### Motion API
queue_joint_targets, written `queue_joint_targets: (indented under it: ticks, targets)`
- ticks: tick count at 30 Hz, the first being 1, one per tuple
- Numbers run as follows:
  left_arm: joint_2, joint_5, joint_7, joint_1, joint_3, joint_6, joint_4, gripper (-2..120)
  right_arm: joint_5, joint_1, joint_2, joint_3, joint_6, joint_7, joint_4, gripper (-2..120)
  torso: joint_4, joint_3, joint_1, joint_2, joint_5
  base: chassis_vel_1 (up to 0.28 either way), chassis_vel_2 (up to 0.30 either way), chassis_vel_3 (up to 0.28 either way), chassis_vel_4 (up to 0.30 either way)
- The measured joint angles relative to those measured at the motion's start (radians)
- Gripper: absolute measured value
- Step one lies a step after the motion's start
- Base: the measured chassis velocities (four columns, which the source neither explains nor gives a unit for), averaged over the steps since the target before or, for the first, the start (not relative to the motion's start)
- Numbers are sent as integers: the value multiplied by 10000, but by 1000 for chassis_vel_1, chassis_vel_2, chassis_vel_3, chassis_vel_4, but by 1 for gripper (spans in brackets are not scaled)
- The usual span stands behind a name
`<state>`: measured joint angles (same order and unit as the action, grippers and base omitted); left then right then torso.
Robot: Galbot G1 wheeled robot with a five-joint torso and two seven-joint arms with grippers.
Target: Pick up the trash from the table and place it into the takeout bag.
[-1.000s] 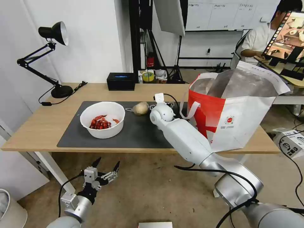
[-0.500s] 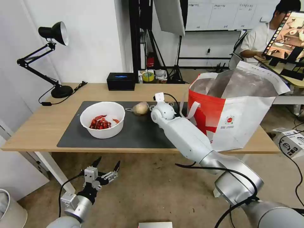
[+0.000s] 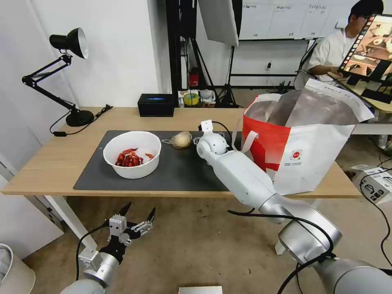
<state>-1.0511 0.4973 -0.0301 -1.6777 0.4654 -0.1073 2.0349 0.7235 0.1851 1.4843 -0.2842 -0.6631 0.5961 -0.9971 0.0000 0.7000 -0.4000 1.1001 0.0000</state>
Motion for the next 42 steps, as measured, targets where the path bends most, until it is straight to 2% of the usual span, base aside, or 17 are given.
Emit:
queue_joint_targets:
  ticks: [16, 22, 24, 26, 27, 29, 32, 33, 38, 39, 42]
  targets:
    - [-21, -40, -5, -1, -101, 3, 3, 100, -58, -55, -31, -27, -137, -259, 151, 100, 0, 0, 0, 0, 0, 0, 0, 0, 0]
    - [-24, -46, -5, 2, -115, 3, 3, 100, -68, -56, -44, -27, -138, -281, 157, 89, 0, 0, 0, -2, 0, 0, 0, 0, 0]
    - [-24, -49, -5, 13, -122, 3, 0, 100, -69, -52, -44, -27, -138, -286, 175, 76, 0, 0, 0, -2, 0, 0, 0, 0, 0]
    - [-25, -50, -5, 15, -126, 3, 0, 100, -69, -44, -44, -27, -138, -288, 184, 72, 0, 0, 0, -2, 0, 0, 0, 0, 0]
    - [-30, -52, -5, 16, -134, 3, -1, 100, -69, -26, -40, -27, -137, -294, 210, 65, 0, 0, 0, -2, 0, 0, 0, 0, 0]
    - [-33, -53, -5, 17, -139, 3, 0, 100, -71, -15, -35, -26, -135, -296, 230, 61, 0, 0, 0, -2, 0, 0, 0, 0, 0]
    - [-37, -57, -5, 22, -157, 2, -7, 100, -73, 5, -6, -7, -122, -308, 285, 45, 0, 0, 0, -2, 0, 0, 0, 0, 0]
    - [-37, -57, -5, 22, -157, 2, -7, 100, -73, 5, -6, -7, -122, -308, 285, 45, 0, 0, 0, -2, 0, 0, 0, 0, 0]
    - [-37, -59, -4, 32, -186, 0, -7, 100, -73, 10, 34, 37, -109, -341, 347, 26, 1, 0, 0, -3, 0, 0, 0, 0, 0]
    - [-37, -59, -4, 32, -186, 0, -7, 100, -73, 10, 34, 37, -109, -341, 347, 26, 1, 0, 0, -3, 0, 0, 0, 0, 0]
    - [-34, -60, 2, 56, -213, -1, -7, 100, -73, 15, 36, 43, -100, -343, 346, 11, 0, 0, 0, -2, 0, 0, 0, 0, 0]
